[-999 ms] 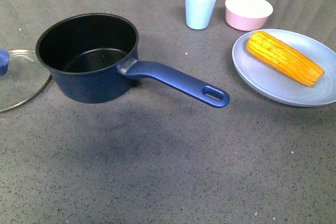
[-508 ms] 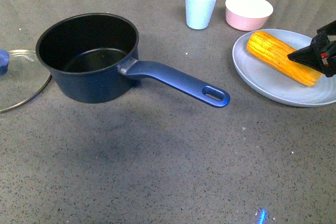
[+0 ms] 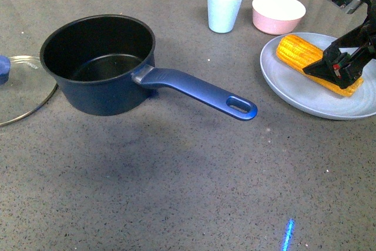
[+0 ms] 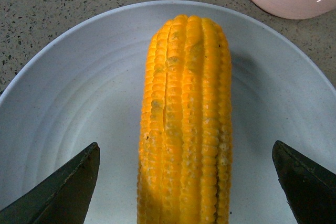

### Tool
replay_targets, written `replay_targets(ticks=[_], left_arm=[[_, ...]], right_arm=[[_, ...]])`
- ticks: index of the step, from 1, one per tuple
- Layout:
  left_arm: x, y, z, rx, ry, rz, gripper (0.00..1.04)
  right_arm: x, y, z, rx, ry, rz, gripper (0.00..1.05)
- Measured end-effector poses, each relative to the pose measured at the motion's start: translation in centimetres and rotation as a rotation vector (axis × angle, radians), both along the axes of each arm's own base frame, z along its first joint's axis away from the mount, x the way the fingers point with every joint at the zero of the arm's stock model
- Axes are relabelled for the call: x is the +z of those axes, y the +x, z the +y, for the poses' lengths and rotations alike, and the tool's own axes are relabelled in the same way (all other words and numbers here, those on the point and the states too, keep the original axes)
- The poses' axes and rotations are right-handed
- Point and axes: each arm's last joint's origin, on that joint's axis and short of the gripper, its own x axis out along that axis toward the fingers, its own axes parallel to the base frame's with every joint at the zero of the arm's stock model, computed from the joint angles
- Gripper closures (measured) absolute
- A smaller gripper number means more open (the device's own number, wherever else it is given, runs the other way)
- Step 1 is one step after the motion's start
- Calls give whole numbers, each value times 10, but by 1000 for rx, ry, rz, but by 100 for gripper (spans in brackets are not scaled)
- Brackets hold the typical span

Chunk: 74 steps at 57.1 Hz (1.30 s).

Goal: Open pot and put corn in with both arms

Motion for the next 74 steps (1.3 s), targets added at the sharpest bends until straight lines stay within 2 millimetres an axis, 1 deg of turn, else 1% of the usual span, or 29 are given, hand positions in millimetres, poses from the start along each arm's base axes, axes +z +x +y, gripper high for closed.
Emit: replay_targets(ticks=[7,14,19,24,28,29,33,34,37,39,42,44,46,47,49,50,52,54,56,57,58,59,62,63,68,70,74], left_arm=[[0,0,0,0,0,0,9],[0,0,0,0,0,0,9],[0,0,0,0,0,0,9],[0,0,0,0,0,0,9],[0,0,0,0,0,0,9],[0,0,0,0,0,0,9],[0,0,0,0,0,0,9],[0,0,0,0,0,0,9],[0,0,0,0,0,0,9],[0,0,0,0,0,0,9],[0,0,0,0,0,0,9],[0,0,0,0,0,0,9],[0,0,0,0,0,0,9],[0,0,0,0,0,0,9],[0,0,0,0,0,0,9],[0,0,0,0,0,0,9],[0,0,0,0,0,0,9],[0,0,0,0,0,0,9],[0,0,0,0,0,0,9],[0,0,0,0,0,0,9],[0,0,0,0,0,0,9],[0,0,0,0,0,0,9],[0,0,0,0,0,0,9],[0,0,0,0,0,0,9],[0,0,0,0,0,0,9],[0,0,0,0,0,0,9],[0,0,0,0,0,0,9]], right_arm=[[-4,5,3,1,5,18,9],[-9,9,4,-6,9,29,15],[-12,10,4,-14,17,41,25],[-14,11,3,-23,25,45,40],[-14,11,2,-30,33,44,48],[-14,11,1,-32,37,44,52],[-14,11,0,-36,47,47,59],[-14,11,-1,-39,59,49,64],[-13,11,-3,-38,80,49,69],[-10,11,-4,-34,97,43,74],[-4,9,-4,-26,126,37,77],[8,6,-3,-12,167,24,80],[19,5,-1,4,194,7,80],[29,4,3,18,215,-11,76],[44,2,9,34,237,-32,71],[54,1,15,52,250,-49,71],[66,1,26,76,274,-63,71],[79,3,43,110,306,-76,69],[87,4,58,138,329,-79,68],[92,5,70,157,348,-77,64],[94,5,79,171,358,-72,62],[95,6,83,176,365,-67,62],[100,7,116,225,395,-41,62],[101,8,124,237,401,-36,62],[105,10,151,264,405,-27,61],[106,10,165,279,407,-20,60],[105,11,183,297,419,-3,60]])
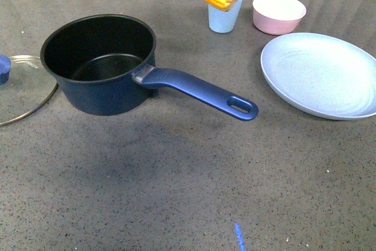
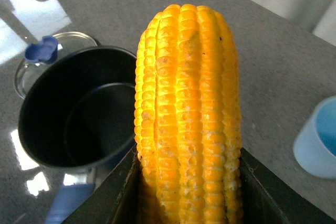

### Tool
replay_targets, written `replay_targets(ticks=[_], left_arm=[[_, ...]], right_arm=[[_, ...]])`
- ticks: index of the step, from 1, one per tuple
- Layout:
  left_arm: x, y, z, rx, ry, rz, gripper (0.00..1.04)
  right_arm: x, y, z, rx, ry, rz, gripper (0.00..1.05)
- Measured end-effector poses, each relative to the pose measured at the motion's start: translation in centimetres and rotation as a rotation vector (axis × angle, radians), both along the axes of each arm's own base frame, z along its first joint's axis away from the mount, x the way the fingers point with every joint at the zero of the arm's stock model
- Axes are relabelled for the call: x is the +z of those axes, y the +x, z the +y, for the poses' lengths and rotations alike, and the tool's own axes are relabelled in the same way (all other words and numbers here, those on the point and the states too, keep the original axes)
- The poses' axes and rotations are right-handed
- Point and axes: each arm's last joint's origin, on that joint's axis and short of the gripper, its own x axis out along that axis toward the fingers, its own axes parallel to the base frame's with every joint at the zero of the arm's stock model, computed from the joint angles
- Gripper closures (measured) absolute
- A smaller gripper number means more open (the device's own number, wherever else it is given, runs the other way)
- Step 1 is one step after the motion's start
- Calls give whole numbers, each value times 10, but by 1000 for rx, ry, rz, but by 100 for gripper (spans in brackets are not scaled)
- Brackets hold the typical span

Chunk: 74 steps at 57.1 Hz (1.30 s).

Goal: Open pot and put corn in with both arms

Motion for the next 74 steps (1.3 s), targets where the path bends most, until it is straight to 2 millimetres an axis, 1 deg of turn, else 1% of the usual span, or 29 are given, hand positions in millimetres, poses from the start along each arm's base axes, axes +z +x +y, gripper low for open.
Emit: replay_targets(ticks=[9,16,26,29,34,38,42,57,59,61,64,68,70,74], left_arm=[[0,0,0,0,0,0,9],[0,0,0,0,0,0,9],[0,0,0,0,0,0,9],[0,0,0,0,0,0,9],[0,0,0,0,0,0,9],[0,0,0,0,0,0,9],[0,0,0,0,0,0,9],[0,0,0,0,0,0,9],[0,0,0,0,0,0,9],[0,0,0,0,0,0,9],[0,0,0,0,0,0,9],[0,0,0,0,0,0,9],[0,0,0,0,0,0,9],[0,0,0,0,0,0,9]], right_arm=[[-8,-2,34,46,5,38,60],[-14,-3,56,71,-2,56,59],[-24,-3,82,104,-11,72,59],[-26,-4,89,112,-13,77,56],[-28,-4,96,115,-20,85,54],[-30,-3,102,116,-27,88,50],[-32,-2,107,119,-32,89,51],[-38,3,122,119,-47,91,47],[-40,4,123,119,-49,92,43],[-41,4,124,118,-50,95,37],[-42,4,124,115,-46,98,31],[-41,5,124,106,-27,98,19],[-40,6,123,100,-13,95,15],[-38,7,116,86,19,93,13]])
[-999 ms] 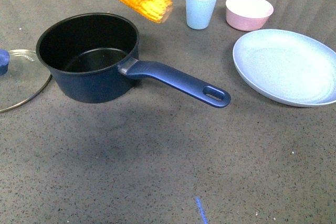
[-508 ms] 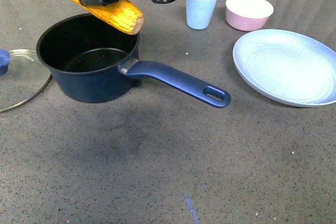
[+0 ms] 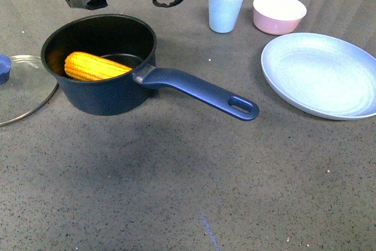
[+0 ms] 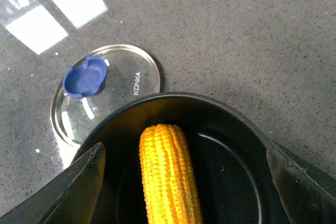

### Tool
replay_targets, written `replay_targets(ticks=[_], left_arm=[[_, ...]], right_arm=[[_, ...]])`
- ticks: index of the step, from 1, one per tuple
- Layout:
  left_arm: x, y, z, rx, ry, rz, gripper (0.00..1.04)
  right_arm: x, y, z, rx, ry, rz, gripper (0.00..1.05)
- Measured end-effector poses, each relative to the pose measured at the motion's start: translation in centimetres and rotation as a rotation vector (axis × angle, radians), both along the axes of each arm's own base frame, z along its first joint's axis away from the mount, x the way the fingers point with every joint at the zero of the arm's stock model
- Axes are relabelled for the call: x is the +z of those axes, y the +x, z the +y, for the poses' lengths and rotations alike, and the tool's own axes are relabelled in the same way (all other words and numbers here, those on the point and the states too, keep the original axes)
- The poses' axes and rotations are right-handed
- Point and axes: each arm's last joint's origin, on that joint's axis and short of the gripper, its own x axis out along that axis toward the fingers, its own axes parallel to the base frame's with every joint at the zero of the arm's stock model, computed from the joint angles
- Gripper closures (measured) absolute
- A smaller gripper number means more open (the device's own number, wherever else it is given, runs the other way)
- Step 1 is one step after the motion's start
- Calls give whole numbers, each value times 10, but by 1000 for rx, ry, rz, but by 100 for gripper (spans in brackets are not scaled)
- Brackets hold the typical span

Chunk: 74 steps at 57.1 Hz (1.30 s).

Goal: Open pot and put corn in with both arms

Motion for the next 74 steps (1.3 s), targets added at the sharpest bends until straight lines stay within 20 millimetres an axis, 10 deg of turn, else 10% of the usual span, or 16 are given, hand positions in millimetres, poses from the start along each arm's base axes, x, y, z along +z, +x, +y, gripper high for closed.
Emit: replay_targets(ticks=[7,22,34,47,57,74], left_arm=[[0,0,0,0,0,0,9],[0,0,0,0,0,0,9],[0,0,0,0,0,0,9],[0,0,0,0,0,0,9],[0,0,0,0,0,0,9],[0,0,0,0,0,0,9]], right_arm=[[8,-2,-23,-46,66,2,9],[55,-26,-138,-231,184,-124,9],[62,-85,-221,-344,209,-180,9],[67,-146,-267,-417,202,-228,9],[45,-184,-277,-1071,125,-496,46],[18,-230,-292,-1080,120,-486,95]])
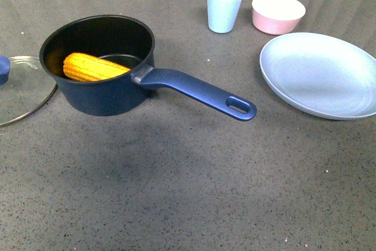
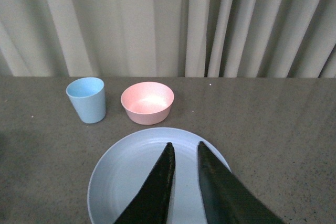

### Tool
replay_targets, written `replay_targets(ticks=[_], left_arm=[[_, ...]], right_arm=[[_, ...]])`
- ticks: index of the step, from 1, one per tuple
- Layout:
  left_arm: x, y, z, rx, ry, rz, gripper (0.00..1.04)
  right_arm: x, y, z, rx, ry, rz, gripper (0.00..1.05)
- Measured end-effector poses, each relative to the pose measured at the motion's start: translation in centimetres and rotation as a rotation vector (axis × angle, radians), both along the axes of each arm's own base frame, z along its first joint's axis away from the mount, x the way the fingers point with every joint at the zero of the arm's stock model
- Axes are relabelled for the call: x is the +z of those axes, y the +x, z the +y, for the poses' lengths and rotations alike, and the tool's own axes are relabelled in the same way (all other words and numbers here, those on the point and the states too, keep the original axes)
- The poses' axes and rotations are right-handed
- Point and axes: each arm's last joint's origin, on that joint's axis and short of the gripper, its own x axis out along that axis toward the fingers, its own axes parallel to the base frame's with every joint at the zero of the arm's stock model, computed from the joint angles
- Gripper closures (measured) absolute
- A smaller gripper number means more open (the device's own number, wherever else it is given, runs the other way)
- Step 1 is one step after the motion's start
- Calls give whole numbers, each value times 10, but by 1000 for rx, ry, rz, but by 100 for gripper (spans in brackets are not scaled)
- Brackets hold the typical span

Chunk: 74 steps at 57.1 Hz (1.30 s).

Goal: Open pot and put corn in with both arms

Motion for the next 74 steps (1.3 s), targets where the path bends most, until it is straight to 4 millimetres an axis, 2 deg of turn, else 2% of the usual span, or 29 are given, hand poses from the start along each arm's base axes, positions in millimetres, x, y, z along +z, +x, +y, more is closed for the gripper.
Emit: replay_targets(ticks=[3,13,32,47,74], left_arm=[[0,0,0,0,0,0,9],[0,0,0,0,0,0,9],[0,0,0,0,0,0,9],[0,0,0,0,0,0,9],[0,0,0,0,0,0,9]], right_arm=[[-3,-7,-3,-9,0,-1,103],[-13,-32,-4,-13,4,-5,103],[-23,-57,-4,-13,4,-3,103],[-32,-71,-4,-11,4,-13,103],[-25,-88,-4,-13,4,-36,103]])
